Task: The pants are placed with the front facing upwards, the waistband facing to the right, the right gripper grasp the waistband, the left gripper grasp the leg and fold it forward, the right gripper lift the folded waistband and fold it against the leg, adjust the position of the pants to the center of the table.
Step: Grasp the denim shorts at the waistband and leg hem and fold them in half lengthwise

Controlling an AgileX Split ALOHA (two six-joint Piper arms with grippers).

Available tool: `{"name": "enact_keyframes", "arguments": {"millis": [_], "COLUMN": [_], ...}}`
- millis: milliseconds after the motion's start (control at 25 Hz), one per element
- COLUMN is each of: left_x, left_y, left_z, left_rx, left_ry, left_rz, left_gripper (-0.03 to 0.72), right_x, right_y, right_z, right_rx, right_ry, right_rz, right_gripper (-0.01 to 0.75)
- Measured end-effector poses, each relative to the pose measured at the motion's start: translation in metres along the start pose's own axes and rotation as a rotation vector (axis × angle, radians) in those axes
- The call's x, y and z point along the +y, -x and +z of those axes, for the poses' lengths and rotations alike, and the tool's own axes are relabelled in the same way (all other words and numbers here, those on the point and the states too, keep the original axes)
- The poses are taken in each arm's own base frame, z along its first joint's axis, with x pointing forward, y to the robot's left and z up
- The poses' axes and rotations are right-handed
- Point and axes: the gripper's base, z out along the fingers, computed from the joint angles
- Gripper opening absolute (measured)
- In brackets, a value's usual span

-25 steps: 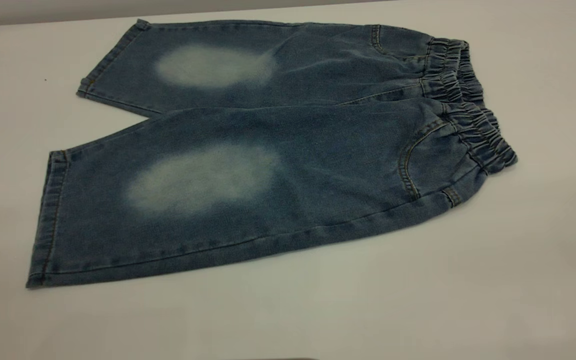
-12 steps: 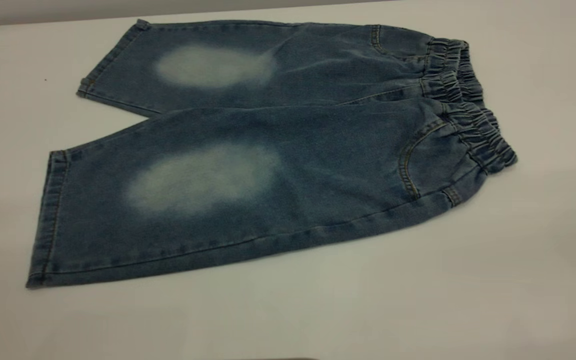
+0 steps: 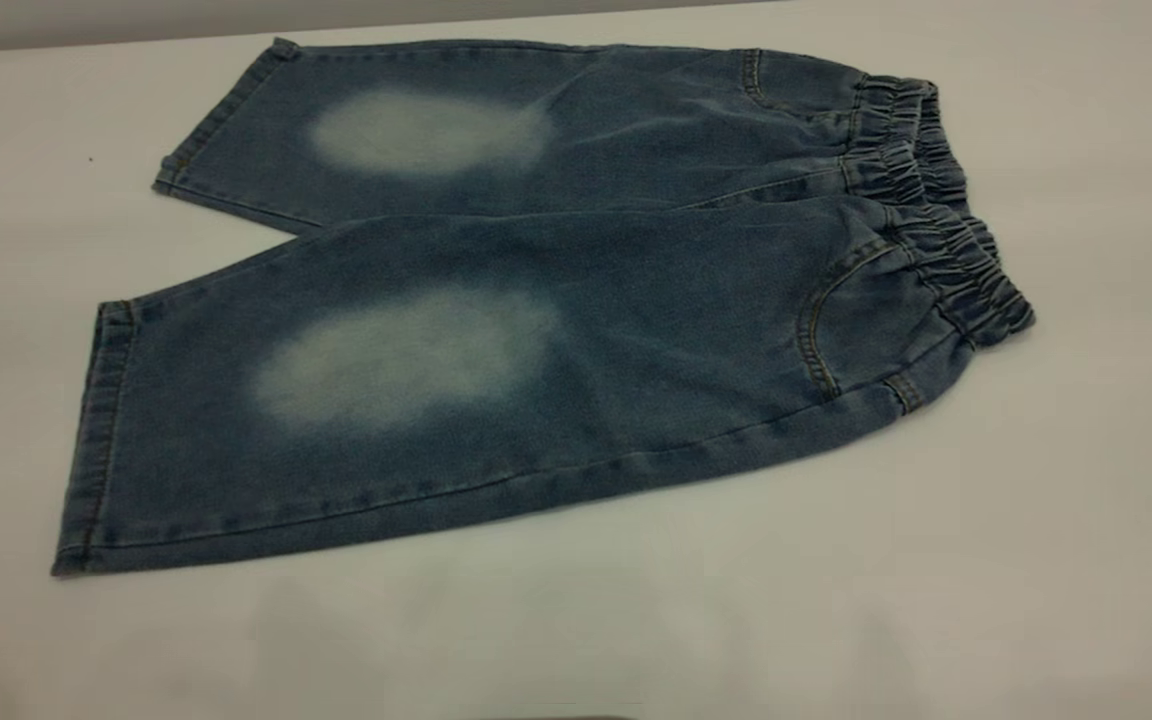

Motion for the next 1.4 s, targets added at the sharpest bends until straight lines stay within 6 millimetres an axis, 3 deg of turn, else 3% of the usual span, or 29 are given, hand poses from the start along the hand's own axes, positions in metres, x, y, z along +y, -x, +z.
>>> {"name": "enact_keyframes", "arguments": {"millis": [280,520,840,1200,1400], "left_x": [-0.009,-0.013,-0.015,-0.014,-0.014], "left_y": [0.017,0.027,0.030,0.031,0.031], "left_z": [0.060,0.085,0.099,0.100,0.100], "left_rx": [0.133,0.070,0.058,0.045,0.045], "left_ry": [-0.074,-0.120,-0.144,-0.141,-0.141], "left_rz": [-0.085,-0.091,-0.082,-0.083,-0.083], "left_gripper": [0.506,0.506,0.506,0.506,0.506], "right_x": [-0.002,-0.012,-0.032,-0.044,-0.051], "right_y": [0.021,0.018,0.001,-0.027,-0.034], "right_z": [0.076,0.139,0.205,0.271,0.297], "right_rx": [0.129,0.248,0.330,0.452,0.492], "right_ry": [0.118,0.150,0.099,0.158,0.162], "right_rz": [0.069,0.123,0.212,0.273,0.275], "right_gripper": [0.597,0.604,0.604,0.599,0.596]}}
